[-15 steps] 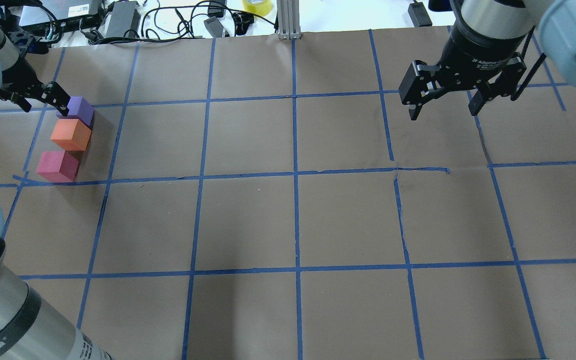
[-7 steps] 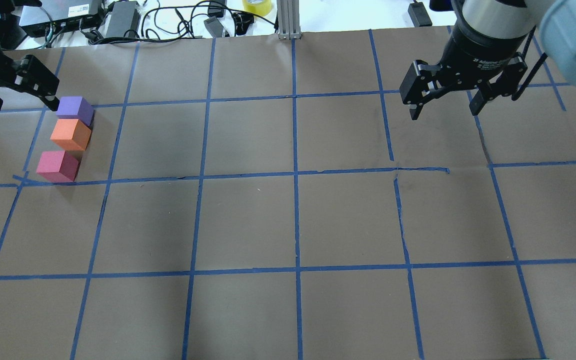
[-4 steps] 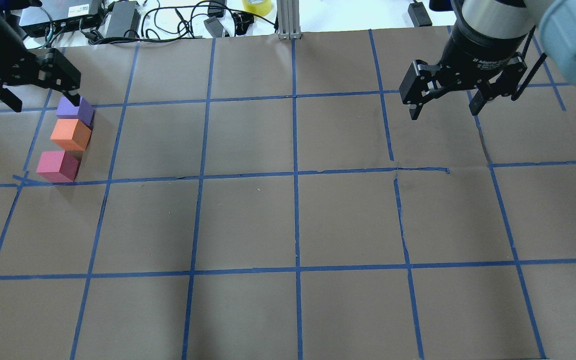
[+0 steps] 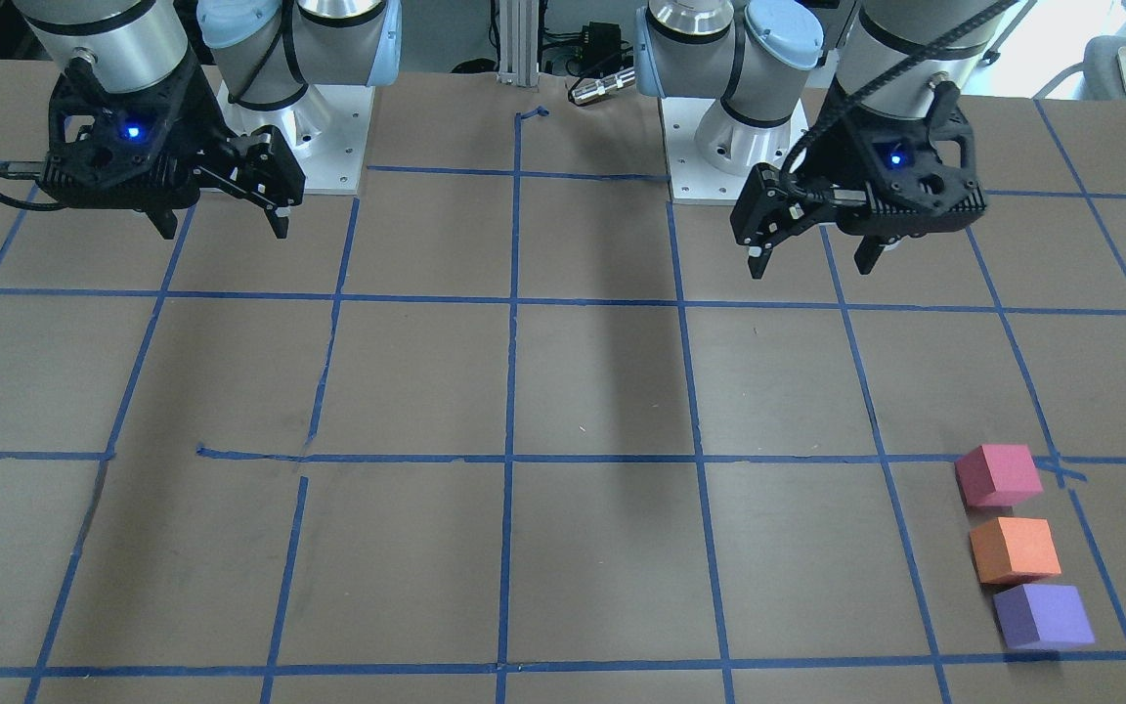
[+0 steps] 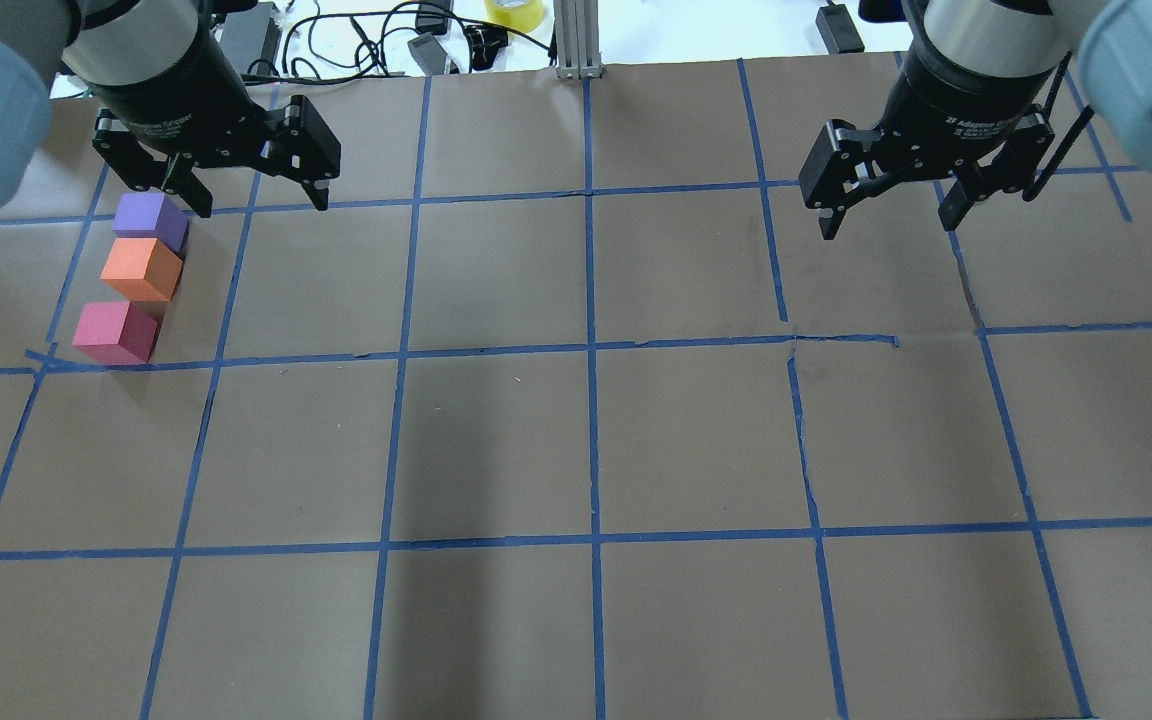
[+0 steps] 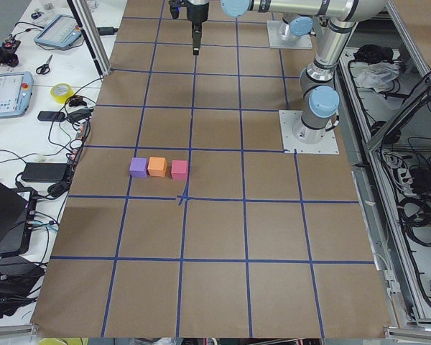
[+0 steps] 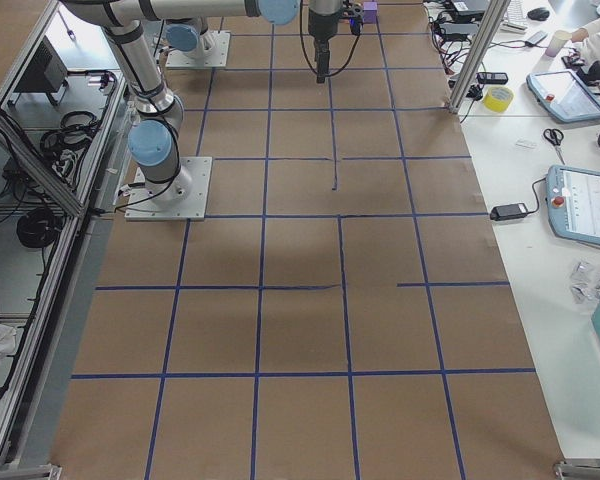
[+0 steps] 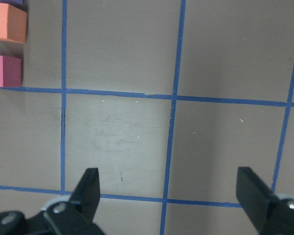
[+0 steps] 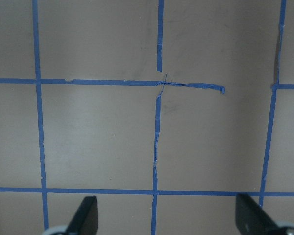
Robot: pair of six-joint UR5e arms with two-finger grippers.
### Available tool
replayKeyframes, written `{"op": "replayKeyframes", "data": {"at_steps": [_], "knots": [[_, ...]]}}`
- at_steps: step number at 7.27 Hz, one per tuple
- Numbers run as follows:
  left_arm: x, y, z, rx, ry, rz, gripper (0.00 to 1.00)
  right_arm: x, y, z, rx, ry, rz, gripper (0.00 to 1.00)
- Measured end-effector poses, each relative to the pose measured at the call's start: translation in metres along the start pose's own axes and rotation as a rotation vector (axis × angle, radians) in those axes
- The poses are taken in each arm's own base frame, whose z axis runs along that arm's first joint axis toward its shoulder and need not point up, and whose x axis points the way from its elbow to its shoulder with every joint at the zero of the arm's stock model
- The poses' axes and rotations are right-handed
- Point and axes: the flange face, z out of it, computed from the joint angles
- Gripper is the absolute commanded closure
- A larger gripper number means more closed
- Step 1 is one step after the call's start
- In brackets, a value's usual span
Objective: Arrange blocks in a line
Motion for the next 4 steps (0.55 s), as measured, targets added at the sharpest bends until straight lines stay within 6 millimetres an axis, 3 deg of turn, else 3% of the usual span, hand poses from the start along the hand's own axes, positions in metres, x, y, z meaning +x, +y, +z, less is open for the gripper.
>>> {"op": "replayKeyframes", "data": {"at_steps": [4], "knots": [[0.0083,0.0029,0.0006,0.0,0.007,0.02,0.0,0.0002,0.0,0.0001,-0.001,0.0,0.0,0.0]]}}
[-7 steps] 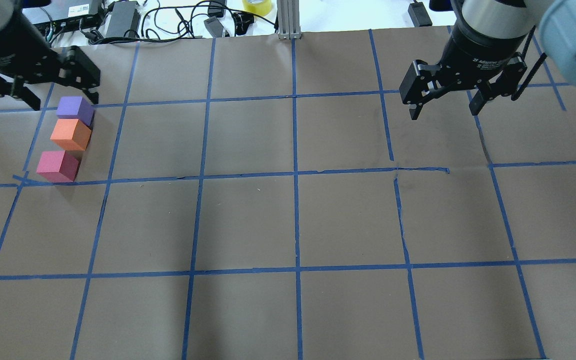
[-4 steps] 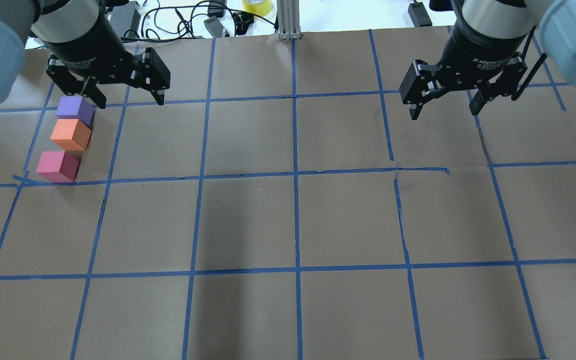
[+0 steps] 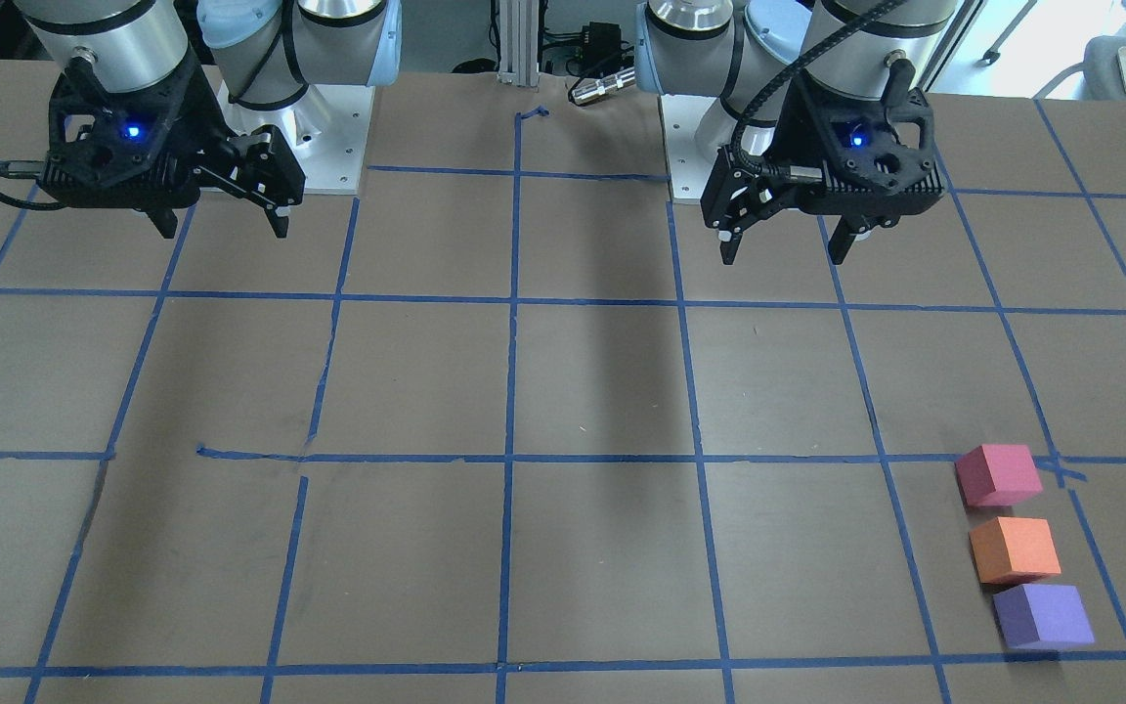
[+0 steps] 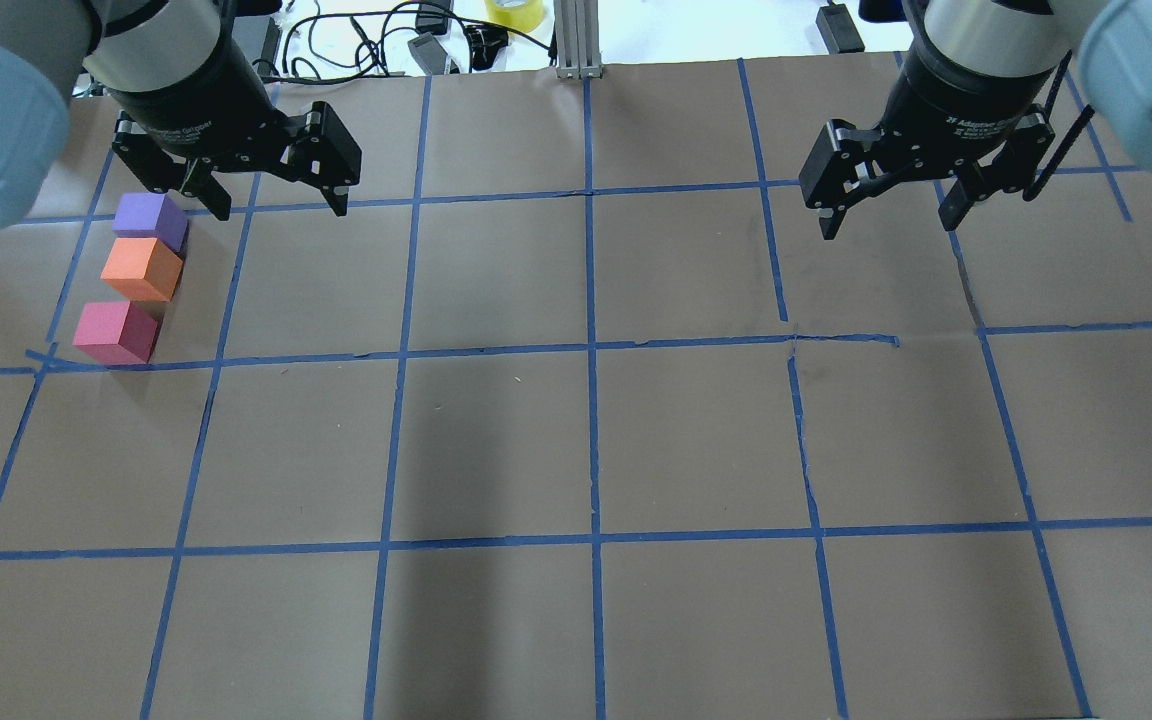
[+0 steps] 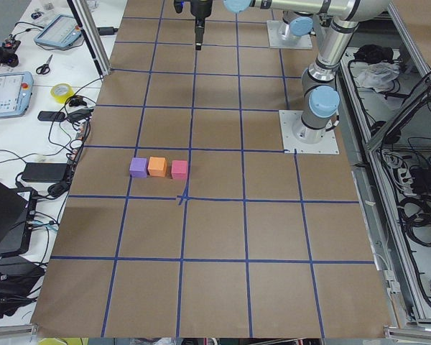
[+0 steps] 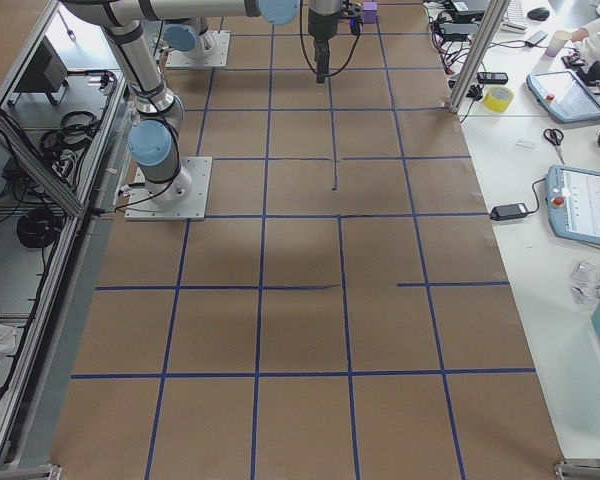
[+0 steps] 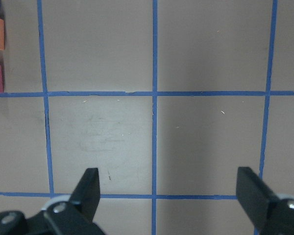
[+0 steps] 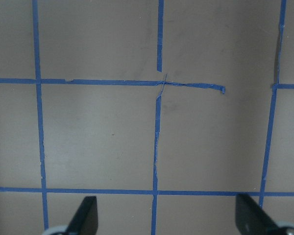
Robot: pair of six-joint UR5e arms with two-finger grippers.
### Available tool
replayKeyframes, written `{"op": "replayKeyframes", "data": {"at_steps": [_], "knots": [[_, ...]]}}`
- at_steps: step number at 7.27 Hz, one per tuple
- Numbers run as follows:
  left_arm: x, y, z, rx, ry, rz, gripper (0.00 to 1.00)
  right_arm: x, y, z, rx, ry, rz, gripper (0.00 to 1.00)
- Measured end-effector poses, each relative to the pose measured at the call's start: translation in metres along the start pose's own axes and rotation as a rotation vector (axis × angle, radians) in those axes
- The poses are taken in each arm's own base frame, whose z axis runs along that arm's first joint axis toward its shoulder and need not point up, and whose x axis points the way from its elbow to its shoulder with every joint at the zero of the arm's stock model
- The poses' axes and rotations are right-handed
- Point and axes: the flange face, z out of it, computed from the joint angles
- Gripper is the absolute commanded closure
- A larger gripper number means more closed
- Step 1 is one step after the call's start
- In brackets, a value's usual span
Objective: Arrange blocks in a line
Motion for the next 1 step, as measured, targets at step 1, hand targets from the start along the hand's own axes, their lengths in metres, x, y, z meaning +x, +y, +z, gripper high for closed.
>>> {"op": "replayKeyframes", "data": {"at_steps": [1], "knots": [[0.0003,0.0004,0.0001,-0.001,0.0,0.001,0.0,0.0,-0.0001,0.0002,0.0,0.0,0.0,0.0]]}}
